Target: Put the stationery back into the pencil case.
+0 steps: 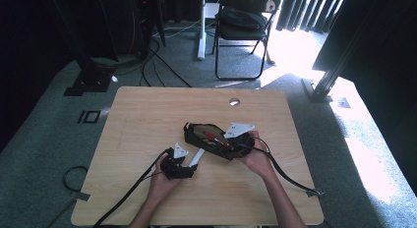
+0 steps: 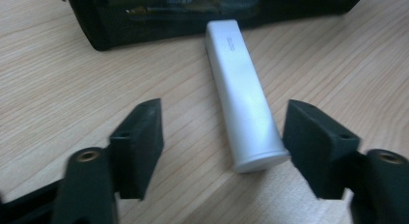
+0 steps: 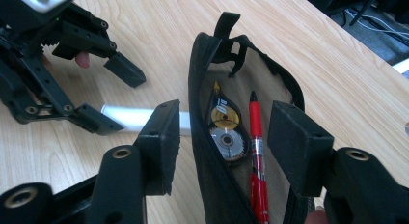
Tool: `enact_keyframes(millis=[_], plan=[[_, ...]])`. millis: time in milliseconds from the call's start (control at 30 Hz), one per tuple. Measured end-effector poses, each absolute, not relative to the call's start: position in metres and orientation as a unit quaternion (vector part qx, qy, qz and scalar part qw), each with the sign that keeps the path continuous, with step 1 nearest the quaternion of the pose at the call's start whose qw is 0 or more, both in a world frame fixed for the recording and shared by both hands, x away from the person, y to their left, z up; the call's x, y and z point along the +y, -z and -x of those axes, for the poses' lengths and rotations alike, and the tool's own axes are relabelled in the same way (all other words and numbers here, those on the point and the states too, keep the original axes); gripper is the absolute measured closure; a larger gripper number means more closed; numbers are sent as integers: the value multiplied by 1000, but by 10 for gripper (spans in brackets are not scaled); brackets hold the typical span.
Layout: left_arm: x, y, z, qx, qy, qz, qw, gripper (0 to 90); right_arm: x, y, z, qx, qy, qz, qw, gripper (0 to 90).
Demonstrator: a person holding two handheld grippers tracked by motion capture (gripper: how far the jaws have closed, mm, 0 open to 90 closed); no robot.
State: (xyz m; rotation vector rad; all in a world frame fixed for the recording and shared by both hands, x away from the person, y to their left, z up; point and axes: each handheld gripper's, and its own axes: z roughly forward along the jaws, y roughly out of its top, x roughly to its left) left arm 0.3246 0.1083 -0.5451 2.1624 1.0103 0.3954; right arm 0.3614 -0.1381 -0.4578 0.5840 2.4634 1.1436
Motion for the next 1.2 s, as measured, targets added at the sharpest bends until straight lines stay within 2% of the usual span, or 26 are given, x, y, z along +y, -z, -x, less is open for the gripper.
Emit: enact_keyframes(millis=[100, 267, 400, 767, 833, 900, 967, 1200], plan=[[106, 547, -325, 383, -152, -841, 350, 428, -142, 461, -361, 868, -411, -214, 177, 450], [106, 547, -325, 371, -151, -848, 347, 605, -147, 465, -356, 870, -407, -214, 176, 453], [102, 546, -323, 347, -147, -859, 346, 648, -151, 467, -350, 869, -412, -213, 174, 459], [82, 550, -309, 270, -112, -881, 371, 647, -153, 483, -331, 874, -418, -192, 159, 474], [82, 550, -306, 265, -109, -884, 370, 604, -154, 486, -329, 873, -421, -191, 154, 471], [81, 549, -304, 267, -120, -886, 360, 498, -154, 489, -327, 873, -426, -188, 147, 471], [82, 548, -301, 265, -131, -889, 349, 441, -151, 491, -326, 876, -426, -180, 139, 470], [97, 547, -302, 289, -152, -882, 339, 442, -138, 503, -326, 890, -413, -156, 115, 456]])
